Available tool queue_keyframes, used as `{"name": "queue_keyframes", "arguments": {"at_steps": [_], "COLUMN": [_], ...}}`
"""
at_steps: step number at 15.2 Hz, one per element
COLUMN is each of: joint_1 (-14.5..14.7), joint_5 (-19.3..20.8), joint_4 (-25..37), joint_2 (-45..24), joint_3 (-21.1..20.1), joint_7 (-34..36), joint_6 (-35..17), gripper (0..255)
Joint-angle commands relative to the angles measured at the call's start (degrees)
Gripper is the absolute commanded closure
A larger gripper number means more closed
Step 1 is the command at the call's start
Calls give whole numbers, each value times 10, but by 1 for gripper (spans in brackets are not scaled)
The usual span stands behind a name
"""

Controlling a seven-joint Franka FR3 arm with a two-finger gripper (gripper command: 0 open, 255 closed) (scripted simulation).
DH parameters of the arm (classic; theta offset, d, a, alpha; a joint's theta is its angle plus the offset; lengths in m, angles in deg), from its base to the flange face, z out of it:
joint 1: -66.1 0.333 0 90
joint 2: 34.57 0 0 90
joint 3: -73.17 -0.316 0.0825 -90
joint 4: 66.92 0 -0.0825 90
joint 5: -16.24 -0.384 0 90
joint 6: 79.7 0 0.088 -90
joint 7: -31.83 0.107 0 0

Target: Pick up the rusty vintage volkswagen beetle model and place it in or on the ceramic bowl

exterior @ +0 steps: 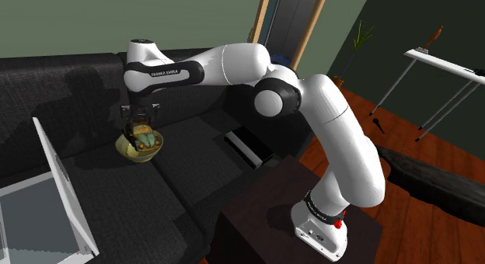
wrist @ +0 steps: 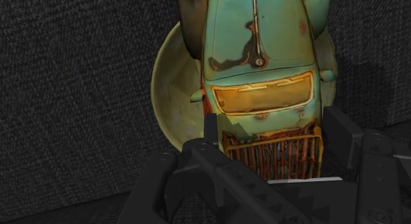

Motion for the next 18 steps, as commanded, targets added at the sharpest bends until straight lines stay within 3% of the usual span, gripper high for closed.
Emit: {"name": "queue_keyframes", "arguments": {"at_steps": [1,2,7,11,18], "joint_1": [0,0,0,-4,-4], "joint_5": [0,0,0,0,0], "joint_4": [1,1,1,15,15], "joint_2": [0,0,0,34,34], "joint_3": [0,0,0,0,0], "joint_7": [0,0,0,0,0], "joint_6": [0,0,0,48,48], "gripper": [255,0,0,0,0]}}
